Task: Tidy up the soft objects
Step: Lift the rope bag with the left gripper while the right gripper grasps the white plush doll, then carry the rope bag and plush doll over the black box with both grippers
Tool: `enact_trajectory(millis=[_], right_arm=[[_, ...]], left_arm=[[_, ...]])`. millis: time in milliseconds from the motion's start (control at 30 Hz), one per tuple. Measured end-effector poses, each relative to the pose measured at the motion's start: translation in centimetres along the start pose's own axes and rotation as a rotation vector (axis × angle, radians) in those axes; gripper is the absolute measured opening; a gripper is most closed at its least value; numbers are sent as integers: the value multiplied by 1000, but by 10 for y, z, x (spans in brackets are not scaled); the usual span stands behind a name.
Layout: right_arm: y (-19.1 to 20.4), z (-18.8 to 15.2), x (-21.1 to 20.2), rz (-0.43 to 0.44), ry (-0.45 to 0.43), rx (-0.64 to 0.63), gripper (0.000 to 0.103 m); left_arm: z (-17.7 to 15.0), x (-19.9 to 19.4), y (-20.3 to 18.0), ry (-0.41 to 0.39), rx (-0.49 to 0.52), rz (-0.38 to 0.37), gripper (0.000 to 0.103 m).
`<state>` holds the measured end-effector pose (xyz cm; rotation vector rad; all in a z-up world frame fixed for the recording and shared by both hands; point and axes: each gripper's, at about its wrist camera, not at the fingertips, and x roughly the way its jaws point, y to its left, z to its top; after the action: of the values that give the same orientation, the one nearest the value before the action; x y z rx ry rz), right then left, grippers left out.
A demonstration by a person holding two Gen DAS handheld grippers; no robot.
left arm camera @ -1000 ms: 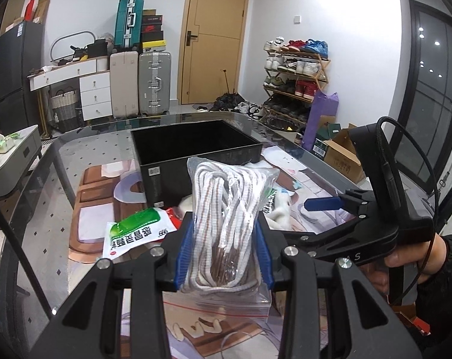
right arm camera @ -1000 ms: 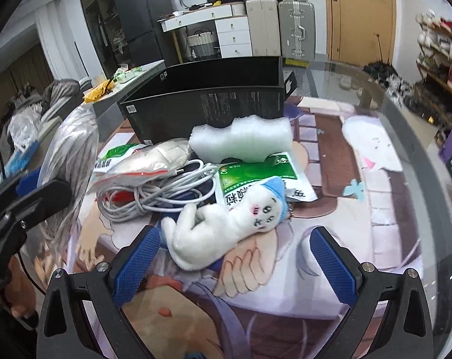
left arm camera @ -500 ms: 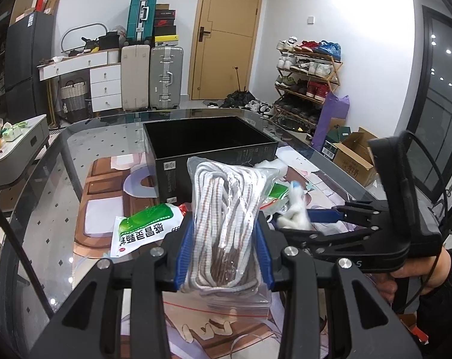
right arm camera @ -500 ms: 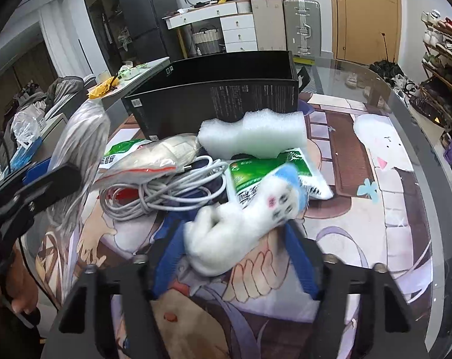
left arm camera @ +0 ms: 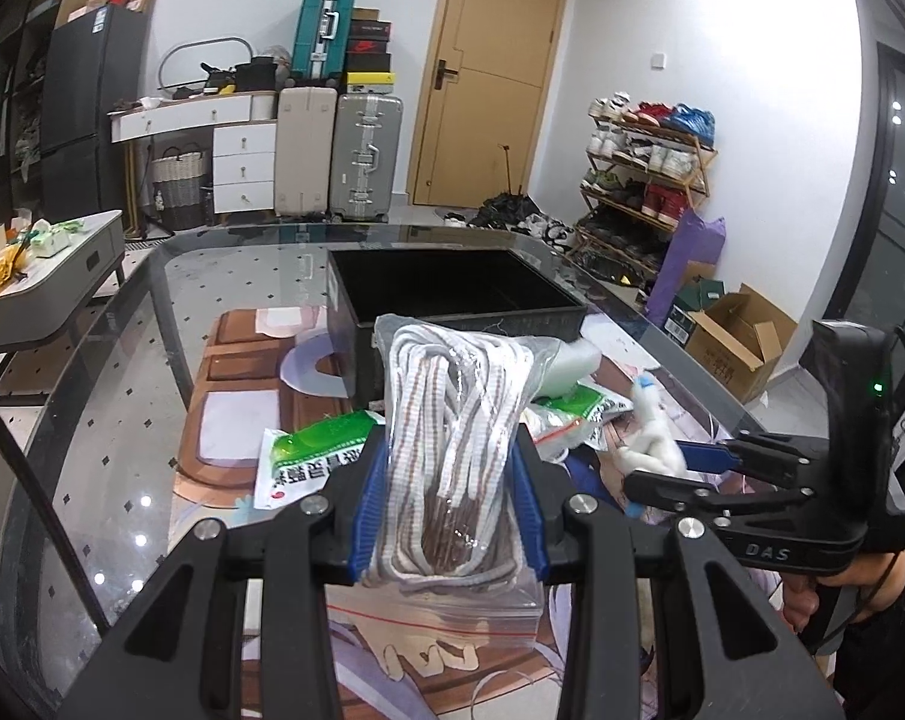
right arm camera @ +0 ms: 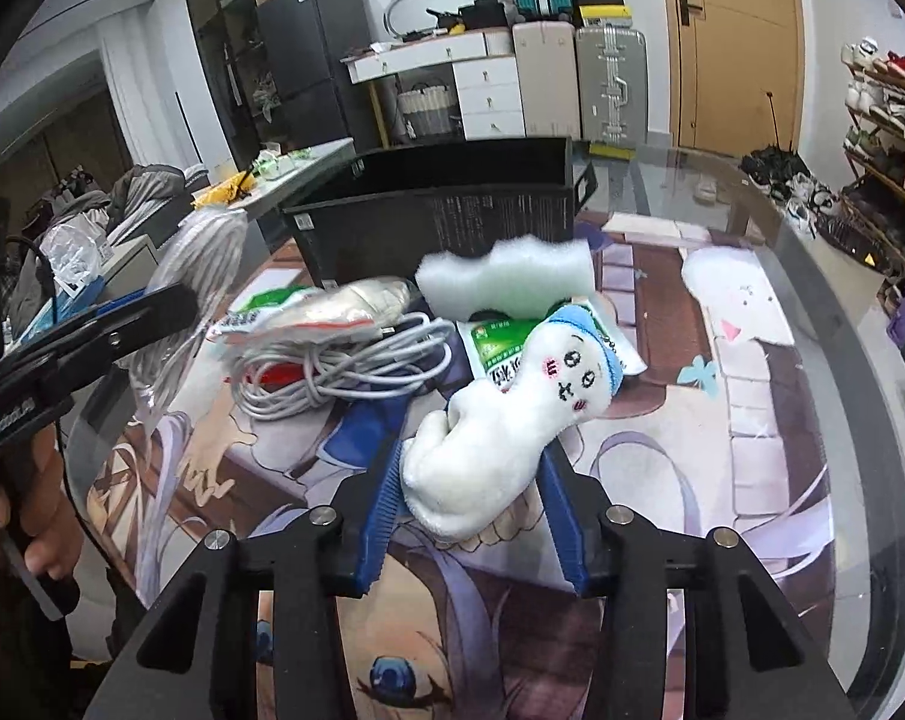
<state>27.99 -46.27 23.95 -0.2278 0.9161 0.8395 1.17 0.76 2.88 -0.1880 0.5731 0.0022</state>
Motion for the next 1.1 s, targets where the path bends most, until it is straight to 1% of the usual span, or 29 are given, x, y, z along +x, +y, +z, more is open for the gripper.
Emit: enact_trajectory(millis=[133,300,500,633,800,867,1100], right_arm=[[3,7,-18,-2,-54,-21,45],[10,20,-39,-4,-114,-56,45],[16,38,-56,-2,-168,-94,45],[19,46,-62,4,-186,-103,45],[21,59,-61,12,-199,-121,45],[20,64,-60,16,-205,-125,45],[16,90,-53,24,-220,-138,45]], left_arm=[[4,-5,4,-22,-21,21,37],[12,-10,18,-51,-96,30,37],[21,-15,31,-99,-144,59,37],[31,-16,35,-126,-149,78,37],[41,-10,34,-131,-135,97,37],[47,-6,33,-139,-125,116,37],[66,8,27,-140,-100,124,37]])
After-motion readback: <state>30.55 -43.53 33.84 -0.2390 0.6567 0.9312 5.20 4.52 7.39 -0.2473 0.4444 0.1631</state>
